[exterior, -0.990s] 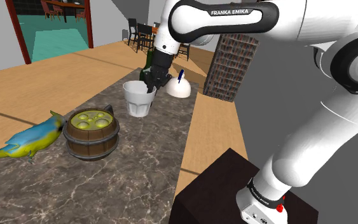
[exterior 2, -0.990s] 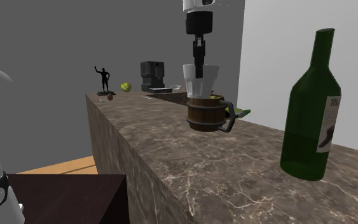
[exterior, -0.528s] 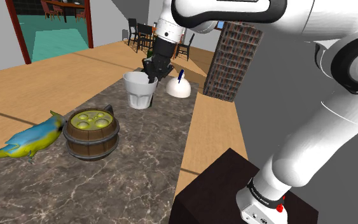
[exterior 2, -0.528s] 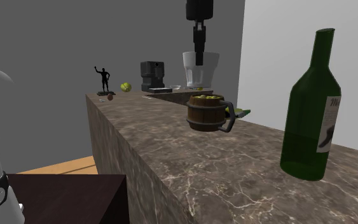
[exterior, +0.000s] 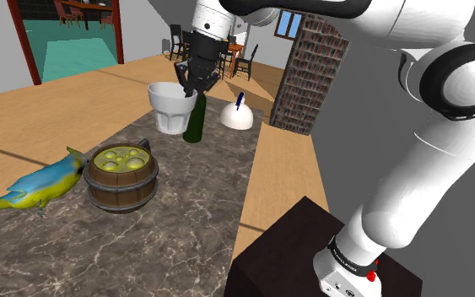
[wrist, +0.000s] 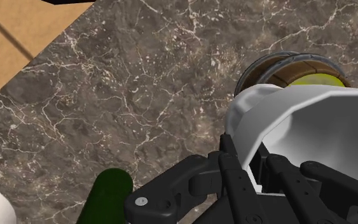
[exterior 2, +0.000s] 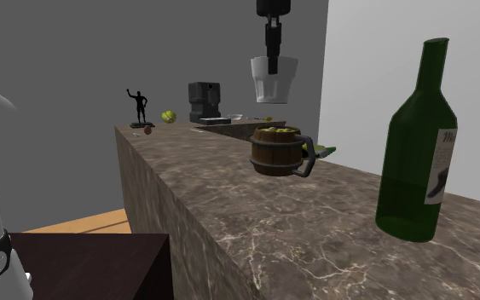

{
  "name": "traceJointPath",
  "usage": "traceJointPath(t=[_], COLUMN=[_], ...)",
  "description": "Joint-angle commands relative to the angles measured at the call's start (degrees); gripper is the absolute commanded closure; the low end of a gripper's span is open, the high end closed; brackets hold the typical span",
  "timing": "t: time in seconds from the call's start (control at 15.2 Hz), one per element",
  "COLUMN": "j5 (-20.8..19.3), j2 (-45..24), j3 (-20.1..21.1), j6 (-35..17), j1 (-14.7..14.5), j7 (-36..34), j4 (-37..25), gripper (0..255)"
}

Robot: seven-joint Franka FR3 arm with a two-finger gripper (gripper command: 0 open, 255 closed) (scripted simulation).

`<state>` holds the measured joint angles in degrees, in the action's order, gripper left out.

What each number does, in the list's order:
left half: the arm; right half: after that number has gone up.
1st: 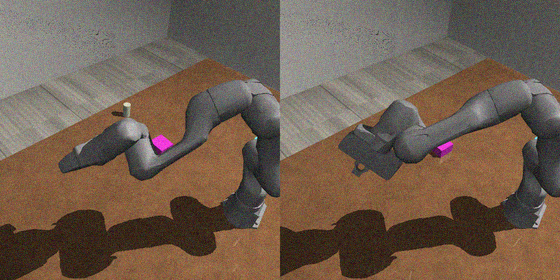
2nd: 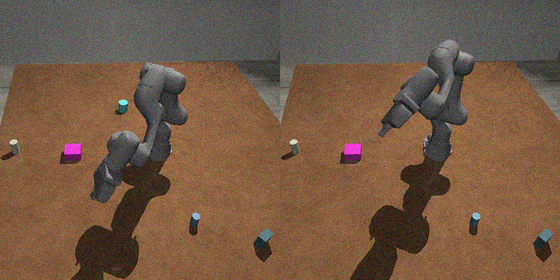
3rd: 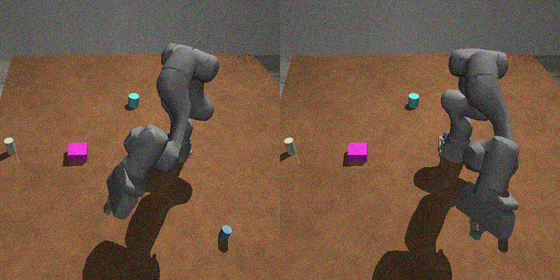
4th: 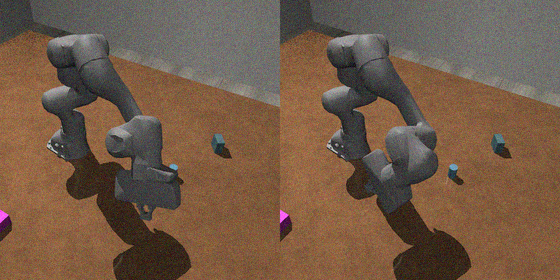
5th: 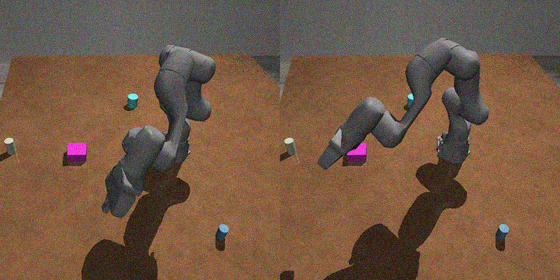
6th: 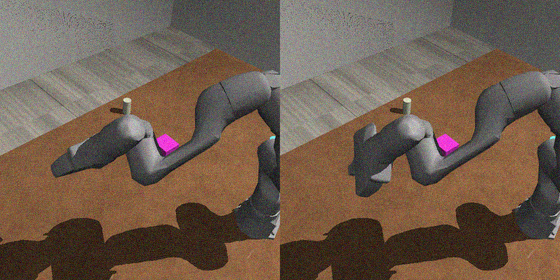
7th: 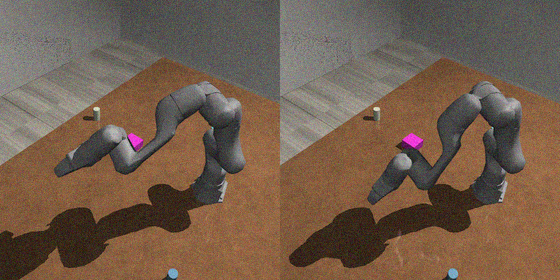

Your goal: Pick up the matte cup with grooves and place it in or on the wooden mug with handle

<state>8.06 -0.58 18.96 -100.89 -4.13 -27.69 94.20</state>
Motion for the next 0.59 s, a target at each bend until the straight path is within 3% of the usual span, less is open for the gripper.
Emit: traceJointPath(t=[0.0, 0.26, 0.46, 0.53], j5=[-1.9, -6.3, -10.4, -10.1], j2=[-4.5, -14.2, -23.5, -22.9], j3=[1.3, 3.1, 3.7, 3.5], j6=[1.5, 5.6, 10.8, 9.7], j1=[-1.4, -5.4, -10.0, -9.9], j7=[-3.1, -8.6, -12.3, -12.2], j4=[-6.2, -20.0, -34.3, -32.7], gripper=[255, 255, 255, 255])
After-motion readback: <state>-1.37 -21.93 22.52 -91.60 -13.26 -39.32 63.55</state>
